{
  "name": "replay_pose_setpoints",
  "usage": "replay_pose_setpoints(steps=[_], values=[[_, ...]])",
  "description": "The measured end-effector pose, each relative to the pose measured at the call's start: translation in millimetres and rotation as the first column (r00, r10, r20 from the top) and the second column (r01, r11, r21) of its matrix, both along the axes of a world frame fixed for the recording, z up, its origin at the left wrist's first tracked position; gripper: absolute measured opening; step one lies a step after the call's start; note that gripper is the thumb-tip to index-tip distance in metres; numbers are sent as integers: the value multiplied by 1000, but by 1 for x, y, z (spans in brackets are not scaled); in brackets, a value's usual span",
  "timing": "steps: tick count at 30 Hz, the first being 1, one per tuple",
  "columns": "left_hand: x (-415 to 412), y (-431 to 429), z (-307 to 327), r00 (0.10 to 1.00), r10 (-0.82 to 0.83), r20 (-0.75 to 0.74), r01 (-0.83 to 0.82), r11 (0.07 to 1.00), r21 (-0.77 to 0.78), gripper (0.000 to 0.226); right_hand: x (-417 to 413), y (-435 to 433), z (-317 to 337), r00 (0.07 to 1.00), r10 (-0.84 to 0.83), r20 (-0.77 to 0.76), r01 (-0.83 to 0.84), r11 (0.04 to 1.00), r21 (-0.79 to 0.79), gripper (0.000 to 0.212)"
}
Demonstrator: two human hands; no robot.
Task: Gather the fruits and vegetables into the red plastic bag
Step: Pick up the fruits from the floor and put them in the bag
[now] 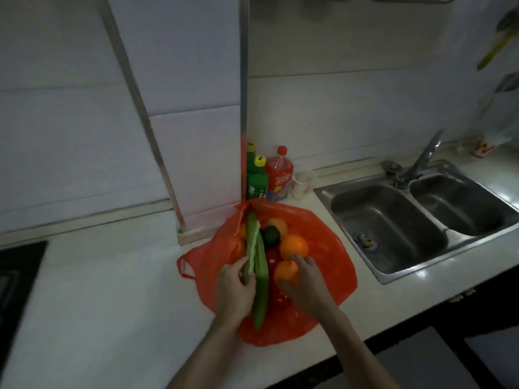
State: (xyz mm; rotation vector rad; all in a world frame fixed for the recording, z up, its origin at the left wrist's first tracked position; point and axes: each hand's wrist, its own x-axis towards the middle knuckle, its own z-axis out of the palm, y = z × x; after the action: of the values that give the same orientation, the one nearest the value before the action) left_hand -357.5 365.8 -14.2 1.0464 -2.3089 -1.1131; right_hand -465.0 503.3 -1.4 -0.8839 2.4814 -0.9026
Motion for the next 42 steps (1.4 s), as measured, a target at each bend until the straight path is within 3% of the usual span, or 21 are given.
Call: replay_pose_setpoints(steps=[5, 13, 18, 23, 28, 34, 42], values=[[-14, -3, -3, 986, 156, 62, -152, 987, -59, 39, -30, -15, -18, 993, 115, -38, -114, 993, 33, 54], [-26, -5, -8, 971, 180, 159, -156, 976, -155, 38, -48, -23, -25, 981, 108, -159, -93, 991, 100, 63], [-28, 1, 4, 982, 54, 181, -13, 976, -217, 36, -55, -8, -20, 987, 54, -149, -44, 997, 70, 61], [-27, 7, 15, 950, -205, 234, 256, 942, -218, 36, -42, 24, -12, 983, -38, -180, 37, 999, -11, 51], [-12, 12, 19, 859, -427, 283, 495, 834, -242, 36, 5, 63, -4, 952, -142, -271, 136, 990, -44, 43], [14, 15, 11, 682, -661, 314, 731, 625, -273, 35, 95, 101, -14, 889, -395, -229, 407, 914, 1, 40], [77, 50, 4, 333, -878, 344, 933, 254, -254, 32, 264, 152, -38, 624, -775, -101, 781, 620, 70, 34]])
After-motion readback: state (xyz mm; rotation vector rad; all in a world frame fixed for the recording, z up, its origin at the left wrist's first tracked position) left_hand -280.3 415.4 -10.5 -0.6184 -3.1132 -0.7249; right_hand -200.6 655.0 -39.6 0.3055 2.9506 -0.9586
